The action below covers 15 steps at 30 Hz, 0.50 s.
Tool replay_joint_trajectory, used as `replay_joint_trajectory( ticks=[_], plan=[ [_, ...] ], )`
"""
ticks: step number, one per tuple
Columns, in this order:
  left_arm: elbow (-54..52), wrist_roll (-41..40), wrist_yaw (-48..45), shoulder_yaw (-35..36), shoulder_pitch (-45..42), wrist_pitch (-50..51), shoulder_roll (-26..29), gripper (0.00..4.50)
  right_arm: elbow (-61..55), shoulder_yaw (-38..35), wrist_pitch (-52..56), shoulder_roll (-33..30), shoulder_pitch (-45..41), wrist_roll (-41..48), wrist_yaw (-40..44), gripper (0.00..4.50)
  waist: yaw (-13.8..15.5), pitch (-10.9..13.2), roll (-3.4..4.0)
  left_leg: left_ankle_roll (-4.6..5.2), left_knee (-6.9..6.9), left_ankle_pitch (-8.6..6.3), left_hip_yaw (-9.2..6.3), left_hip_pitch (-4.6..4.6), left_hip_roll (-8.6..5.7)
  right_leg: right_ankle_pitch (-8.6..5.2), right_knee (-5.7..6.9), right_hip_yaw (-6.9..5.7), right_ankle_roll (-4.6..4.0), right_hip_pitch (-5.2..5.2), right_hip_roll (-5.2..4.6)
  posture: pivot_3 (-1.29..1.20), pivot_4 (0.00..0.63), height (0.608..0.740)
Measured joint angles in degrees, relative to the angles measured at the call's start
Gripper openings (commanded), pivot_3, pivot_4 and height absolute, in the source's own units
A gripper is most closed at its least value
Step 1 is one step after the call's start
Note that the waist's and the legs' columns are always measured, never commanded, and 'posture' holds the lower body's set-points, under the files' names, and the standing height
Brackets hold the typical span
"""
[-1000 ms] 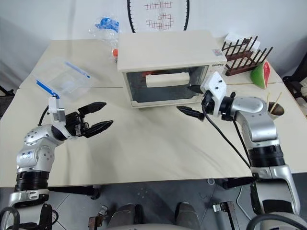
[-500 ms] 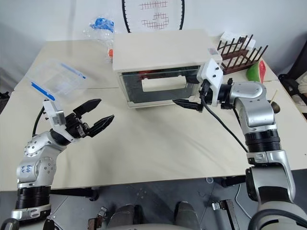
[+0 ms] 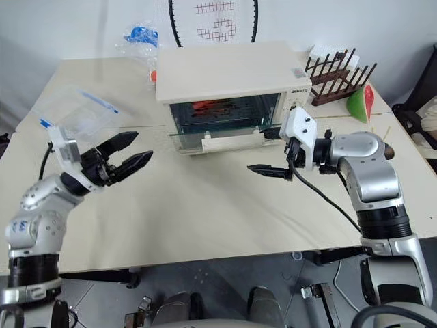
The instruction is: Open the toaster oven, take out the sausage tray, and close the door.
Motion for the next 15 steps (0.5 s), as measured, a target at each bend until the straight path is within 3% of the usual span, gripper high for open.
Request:
replay_joint_trajectory(
  ticks=[9, 10, 15],
  plan=[
    [14.0, 3.4, -7.5, -7.5, -12.3, -0.7, -2.0, 0.21, -1.3, 0.1, 1.0, 0.5, 0.2, 0.0, -0.9, 4.50, -0.3, 0.0, 0.00, 0.00, -0.01, 0.00, 0.05, 0.03, 0.01, 0.00, 0.00, -0.01, 0.00, -0.03, 0.06, 0.00, 0.150, 0.740],
    [14.9, 3.9, -8.1, -8.0, -12.8, -0.9, -2.2, 0.05, -1.4, 0.1, 1.0, 0.5, 0.2, 0.0, -1.0, 4.50, -0.3, 0.0, -0.01, 0.00, -0.01, 0.00, 0.05, 0.03, 0.01, 0.00, 0.00, -0.02, 0.00, -0.03, 0.06, 0.00, 0.150, 0.740],
    [22.6, 7.6, -9.4, -10.6, -18.7, -3.1, -5.0, 0.05, -3.6, -0.7, 2.1, 0.2, 2.0, 0.0, -1.8, 4.50, 0.0, 0.0, -0.02, 0.00, 0.04, 0.00, 0.05, 0.00, 0.01, 0.00, 0.01, -0.03, 0.00, -0.03, 0.06, 0.00, 0.150, 0.740]
  ],
)
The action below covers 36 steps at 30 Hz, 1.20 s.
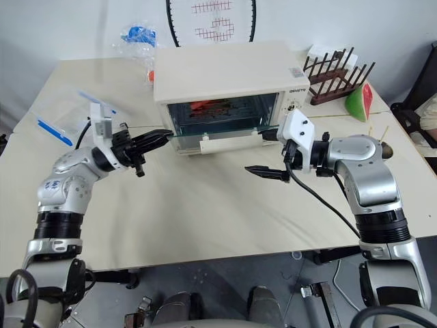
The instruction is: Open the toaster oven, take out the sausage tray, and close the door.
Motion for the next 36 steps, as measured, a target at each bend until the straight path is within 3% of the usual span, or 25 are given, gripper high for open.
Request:
replay_joint_trajectory(
  ticks=[14, 26, 36],
  plan=[
    [11.1, 5.3, -6.7, -3.5, -7.4, -3.2, -3.1, 0.05, -12.8, 1.4, 5.9, -6.7, 12.0, -1.3, -4.9, 4.50, 1.5, 0.1, -0.12, 0.02, 0.08, -0.02, -0.02, -0.06, -0.01, 0.00, -0.01, -0.02, 0.00, -0.01, 0.00, 0.00, 0.150, 0.740],
    [13.9, 7.2, -9.5, -4.3, -8.2, -3.1, -3.9, 0.05, -10.3, 3.0, 6.1, -5.8, 9.9, -3.2, -6.8, 4.50, 2.0, 0.1, -0.13, 0.02, 0.13, -0.02, -0.03, -0.10, -0.01, 0.01, 0.00, -0.04, 0.01, -0.01, 0.00, 0.00, 0.150, 0.740],
    [13.8, 9.5, -11.8, -7.2, -8.2, -1.2, -4.0, 0.05, -13.8, 2.8, 8.3, -16.5, 20.0, -3.4, -1.5, 4.50, 2.1, 0.1, -0.14, 0.03, 0.15, -0.03, -0.05, -0.12, -0.01, 0.01, 0.00, -0.04, 0.02, -0.01, 0.00, 0.00, 0.150, 0.740]
  ],
)
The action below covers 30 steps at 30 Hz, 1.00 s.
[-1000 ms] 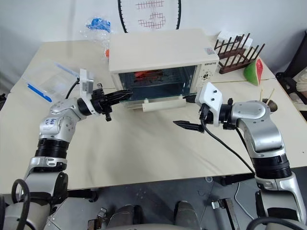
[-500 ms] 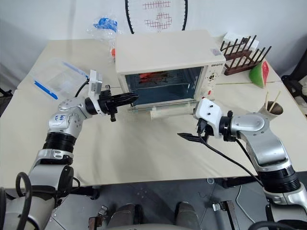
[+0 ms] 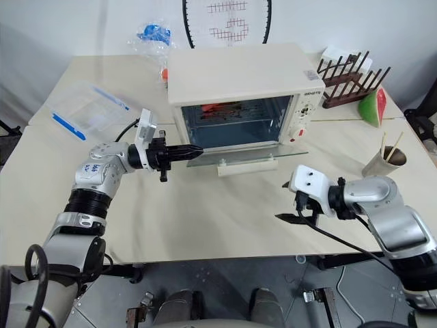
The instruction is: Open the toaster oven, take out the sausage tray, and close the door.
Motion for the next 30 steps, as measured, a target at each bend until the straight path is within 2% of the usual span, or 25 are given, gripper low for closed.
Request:
replay_joint_trajectory(
  ticks=[7, 10, 14, 22, 26, 30],
  plan=[
    [0.3, 4.0, -2.3, -3.3, -0.1, -1.5, 0.4, 0.05, -11.8, -11.7, 7.5, -9.3, 10.2, 8.1, 5.1, 4.50, 0.9, 0.0, -0.05, 0.01, 0.07, -0.01, -0.03, 0.00, 0.01, 0.00, 0.02, 0.00, -0.01, 0.01, 0.00, 0.00, 0.150, 0.740],
    [0.9, 6.3, -3.7, -5.2, -0.1, -3.7, 0.4, 0.05, -14.4, -15.7, 9.9, -9.3, 10.0, 11.7, 4.6, 4.50, 1.2, 0.0, -0.05, 0.01, 0.10, -0.01, -0.03, -0.01, 0.00, 0.01, 0.03, 0.01, -0.01, 0.01, 0.00, 0.00, 0.150, 0.740],
    [3.2, 10.5, -4.6, -8.5, -0.4, -8.7, 0.0, 0.05, -15.6, -18.1, 11.8, -8.5, 4.6, 13.7, 0.0, 4.50, 1.2, 0.0, -0.05, 0.02, 0.13, -0.02, -0.04, -0.01, 0.01, 0.01, 0.03, 0.01, -0.01, 0.01, 0.00, 0.00, 0.150, 0.740],
    [7.1, 15.9, -4.5, -11.1, -1.9, -20.7, -0.1, 0.05, -14.2, -7.3, 11.9, 0.9, -11.7, 7.9, -13.9, 4.50, 1.1, 0.0, -0.04, 0.02, 0.12, -0.02, -0.03, -0.03, 0.01, 0.01, 0.06, 0.00, -0.02, -0.02, -0.01, 0.00, 0.150, 0.740],
    [6.1, 16.1, -3.0, -10.2, -0.8, -23.0, -0.2, 0.05, -12.4, 3.4, 8.0, 5.1, -16.7, -0.6, -18.3, 4.50, 1.0, 0.0, -0.03, 0.02, 0.16, -0.02, -0.02, -0.04, 0.01, 0.01, 0.09, 0.00, -0.02, -0.02, -0.01, 0.00, 0.150, 0.740],
    [-1.0, 10.3, -1.3, -5.1, 6.6, -19.4, -0.9, 0.05, -5.2, 11.9, 2.4, 10.2, -21.5, -11.5, -23.5, 4.50, 0.4, 0.0, -0.03, 0.03, 0.14, -0.02, -0.01, -0.15, 0.02, 0.01, 0.16, 0.01, -0.01, -0.19, -0.04, 0.00, 0.150, 0.740]
  ],
)
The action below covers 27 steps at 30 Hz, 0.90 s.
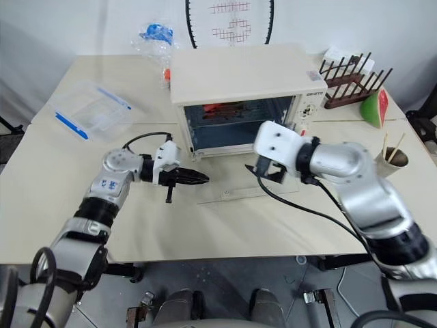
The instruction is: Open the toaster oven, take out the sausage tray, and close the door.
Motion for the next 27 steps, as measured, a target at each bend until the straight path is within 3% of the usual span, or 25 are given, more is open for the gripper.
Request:
replay_joint_trajectory(
  ticks=[6, 18, 21, 27],
  plan=[
    [-17.7, -10.6, 6.8, 8.3, 12.4, 5.7, -2.3, 0.05, 17.4, 7.6, -7.5, 8.3, -8.1, -14.6, -8.5, 4.50, -1.6, 0.0, 0.00, -0.01, 0.01, 0.01, 0.13, -0.14, -0.02, 0.00, 0.42, -0.15, 0.00, -0.43, -0.17, 0.00, 0.150, 0.740],
    [-39.8, -17.1, 26.8, 16.4, 29.5, 10.1, -7.3, 0.05, 43.8, 14.2, -23.8, 19.4, -17.4, -29.1, -15.7, 4.50, -3.5, 0.0, 0.01, -0.02, -0.11, 0.01, 0.15, -0.07, -0.04, 0.00, 0.48, -0.25, 0.00, -0.42, -0.29, 0.00, 0.150, 0.740],
    [-44.7, -19.0, 32.2, 18.2, 35.1, 11.8, -9.4, 0.58, 51.0, 15.5, -27.5, 22.3, -20.9, -32.3, -18.1, 4.50, -4.1, 0.0, 0.02, -0.02, -0.17, 0.01, 0.13, 0.00, -0.01, 0.00, 0.55, -0.28, -0.01, -0.42, -0.28, 0.00, 0.150, 0.740],
    [-47.2, -21.9, 36.4, 21.1, 37.3, 12.5, -9.9, 2.43, 59.8, 15.6, -30.2, 26.0, -24.2, -35.2, -21.6, 4.50, -3.9, 0.0, 0.01, -0.03, -0.13, 0.02, 0.11, 0.01, -0.04, 0.00, 0.66, -0.27, -0.01, -0.39, -0.32, 0.00, 0.150, 0.740]
  ],
)
